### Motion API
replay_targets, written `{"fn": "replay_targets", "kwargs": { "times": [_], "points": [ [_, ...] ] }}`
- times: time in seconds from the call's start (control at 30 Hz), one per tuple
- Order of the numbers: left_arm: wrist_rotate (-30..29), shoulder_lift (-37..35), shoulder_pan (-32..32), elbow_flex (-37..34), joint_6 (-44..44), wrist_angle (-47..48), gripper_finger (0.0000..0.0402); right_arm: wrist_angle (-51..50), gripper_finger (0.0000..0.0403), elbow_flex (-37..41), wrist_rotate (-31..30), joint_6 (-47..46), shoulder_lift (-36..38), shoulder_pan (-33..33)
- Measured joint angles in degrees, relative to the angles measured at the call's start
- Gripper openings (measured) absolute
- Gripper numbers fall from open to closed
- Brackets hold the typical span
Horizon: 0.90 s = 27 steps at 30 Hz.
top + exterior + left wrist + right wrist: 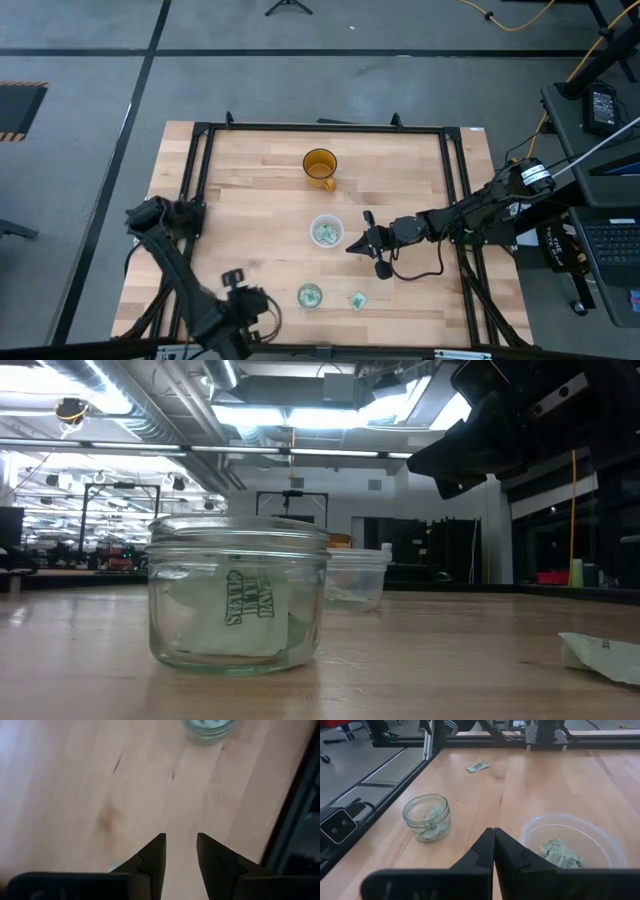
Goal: Pick and place Stevia / Truvia into bins
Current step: Put the stevia packet into the transparent plastic container
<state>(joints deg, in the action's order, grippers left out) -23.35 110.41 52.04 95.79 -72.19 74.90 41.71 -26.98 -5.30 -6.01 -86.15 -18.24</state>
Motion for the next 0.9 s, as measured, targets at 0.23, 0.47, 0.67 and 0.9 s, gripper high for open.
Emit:
{"fn": "replay_targets", "kwargs": {
  "times": [0.23, 0.47, 0.67, 0.9],
  "points": [
    [0.8, 0.0, 5.4, 0.0, -24.6, 5.5, 0.0104, 0.1, 0.0012, 0.0, 0.0, -1.3, 0.0, 0.0],
    [7.1, 0.0, 7.5, -0.4, -38.8, 10.1, 0.0104, 0.1, 0.0012, 0.0, 0.0, -1.3, 0.0, 0.0],
    [14.7, 0.0, 6.0, -3.7, -41.5, 12.0, 0.0105, 0.3, 0.0012, 0.0, 0.0, -1.3, 0.0, 0.0],
    [15.5, 0.0, 3.1, -7.1, -31.9, 11.8, 0.0105, 0.5, 0.0012, 0.0, -0.1, -1.3, 0.0, 0.0]
  ]
}}
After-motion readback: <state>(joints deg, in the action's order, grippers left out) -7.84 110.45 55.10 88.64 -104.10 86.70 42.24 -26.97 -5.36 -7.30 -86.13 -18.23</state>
